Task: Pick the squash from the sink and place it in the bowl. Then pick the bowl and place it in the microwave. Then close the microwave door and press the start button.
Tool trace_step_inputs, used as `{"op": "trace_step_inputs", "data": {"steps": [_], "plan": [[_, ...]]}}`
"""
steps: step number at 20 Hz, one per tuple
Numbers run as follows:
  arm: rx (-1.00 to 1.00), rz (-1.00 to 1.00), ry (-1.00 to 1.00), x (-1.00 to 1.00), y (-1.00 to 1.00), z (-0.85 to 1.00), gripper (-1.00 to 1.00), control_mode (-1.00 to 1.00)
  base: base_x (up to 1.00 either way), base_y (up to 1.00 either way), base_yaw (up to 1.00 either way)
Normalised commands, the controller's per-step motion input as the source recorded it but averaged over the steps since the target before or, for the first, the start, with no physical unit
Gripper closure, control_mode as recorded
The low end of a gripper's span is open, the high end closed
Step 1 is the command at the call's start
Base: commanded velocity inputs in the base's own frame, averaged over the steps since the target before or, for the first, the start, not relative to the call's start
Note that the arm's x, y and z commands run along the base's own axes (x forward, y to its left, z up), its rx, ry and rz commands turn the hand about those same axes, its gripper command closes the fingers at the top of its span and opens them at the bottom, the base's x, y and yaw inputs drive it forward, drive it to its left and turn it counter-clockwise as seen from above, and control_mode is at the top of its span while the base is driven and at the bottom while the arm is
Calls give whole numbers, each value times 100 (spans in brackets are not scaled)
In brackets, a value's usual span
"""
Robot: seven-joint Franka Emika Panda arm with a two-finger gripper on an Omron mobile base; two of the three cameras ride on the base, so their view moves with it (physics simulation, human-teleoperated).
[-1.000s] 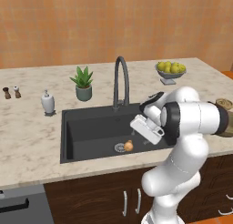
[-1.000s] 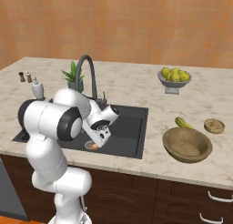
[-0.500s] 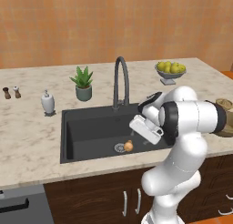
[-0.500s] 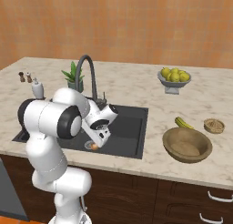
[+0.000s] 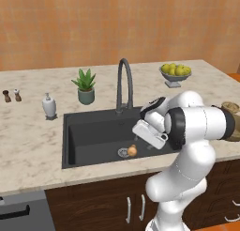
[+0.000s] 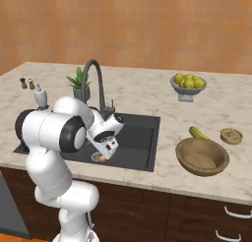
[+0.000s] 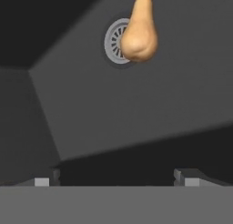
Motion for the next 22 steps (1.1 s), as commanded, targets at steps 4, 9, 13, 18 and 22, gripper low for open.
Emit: {"op": "trace_step_inputs", "data": {"steps": [4,9,13,18,22], "plan": [[1,7,0,-11,-30,-20,-100,-100,0,0,0],[1,15,0,5,-32,-9,-100,-100,0,0,0],[0,9,0,-14,27,-52,-100,-100,0,0,0],[0,5,0,0,31,-46,-100,-100,0,0,0],[0,0,-4,2,-13,-9,-100,-100,0,0,0]]}}
